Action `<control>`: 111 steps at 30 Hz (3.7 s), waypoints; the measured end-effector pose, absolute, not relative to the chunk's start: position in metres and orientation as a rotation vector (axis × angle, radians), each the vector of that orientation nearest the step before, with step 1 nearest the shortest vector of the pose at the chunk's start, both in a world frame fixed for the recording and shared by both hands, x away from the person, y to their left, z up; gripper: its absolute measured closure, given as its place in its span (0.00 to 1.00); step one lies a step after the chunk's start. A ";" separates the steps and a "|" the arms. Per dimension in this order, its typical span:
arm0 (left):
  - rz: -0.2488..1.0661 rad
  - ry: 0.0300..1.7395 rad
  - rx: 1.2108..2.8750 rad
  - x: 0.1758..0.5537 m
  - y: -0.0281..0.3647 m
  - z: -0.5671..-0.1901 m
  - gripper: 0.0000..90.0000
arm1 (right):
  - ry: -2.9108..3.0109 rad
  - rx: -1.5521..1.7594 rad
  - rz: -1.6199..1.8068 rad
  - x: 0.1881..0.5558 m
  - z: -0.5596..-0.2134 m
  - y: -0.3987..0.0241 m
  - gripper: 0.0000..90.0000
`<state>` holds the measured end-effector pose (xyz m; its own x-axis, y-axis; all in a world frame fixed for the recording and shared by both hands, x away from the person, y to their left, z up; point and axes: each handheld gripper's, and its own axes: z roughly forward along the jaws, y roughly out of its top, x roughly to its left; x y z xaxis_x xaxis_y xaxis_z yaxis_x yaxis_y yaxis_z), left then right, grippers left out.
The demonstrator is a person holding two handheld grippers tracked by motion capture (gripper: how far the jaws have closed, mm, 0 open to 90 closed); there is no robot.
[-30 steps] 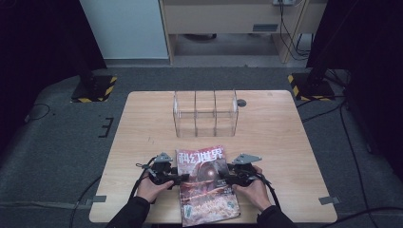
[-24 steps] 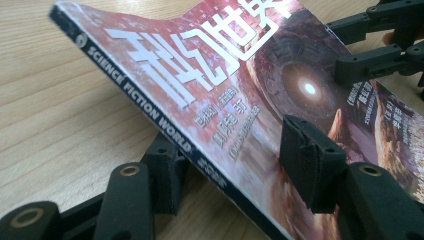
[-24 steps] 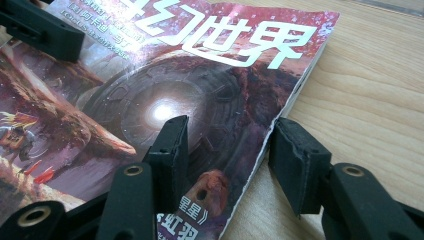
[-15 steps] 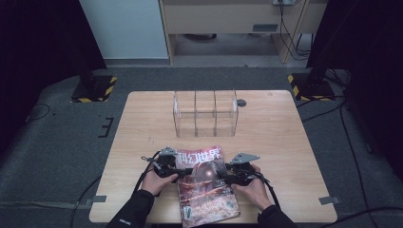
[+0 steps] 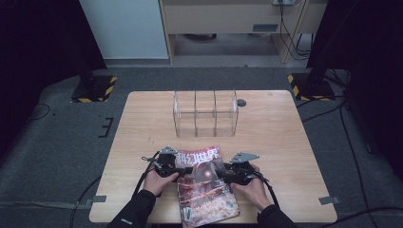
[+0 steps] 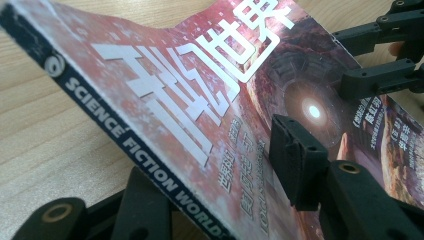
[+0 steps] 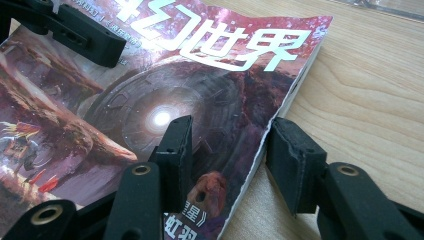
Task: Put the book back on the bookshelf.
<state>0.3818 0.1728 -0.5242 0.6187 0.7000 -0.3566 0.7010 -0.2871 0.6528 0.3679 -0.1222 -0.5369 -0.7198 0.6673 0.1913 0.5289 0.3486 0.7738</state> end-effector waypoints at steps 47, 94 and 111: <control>0.000 0.963 1.835 0.366 0.185 -0.412 0.93 | 2.311 1.282 0.907 0.388 -0.528 -0.225 0.27; 0.408 1.073 1.711 0.426 0.204 -0.315 0.93 | 2.220 1.307 0.946 0.388 -0.539 -0.221 0.10; 0.460 1.153 1.684 0.457 0.219 -0.313 0.93 | 2.220 1.312 0.943 0.389 -0.539 -0.220 0.09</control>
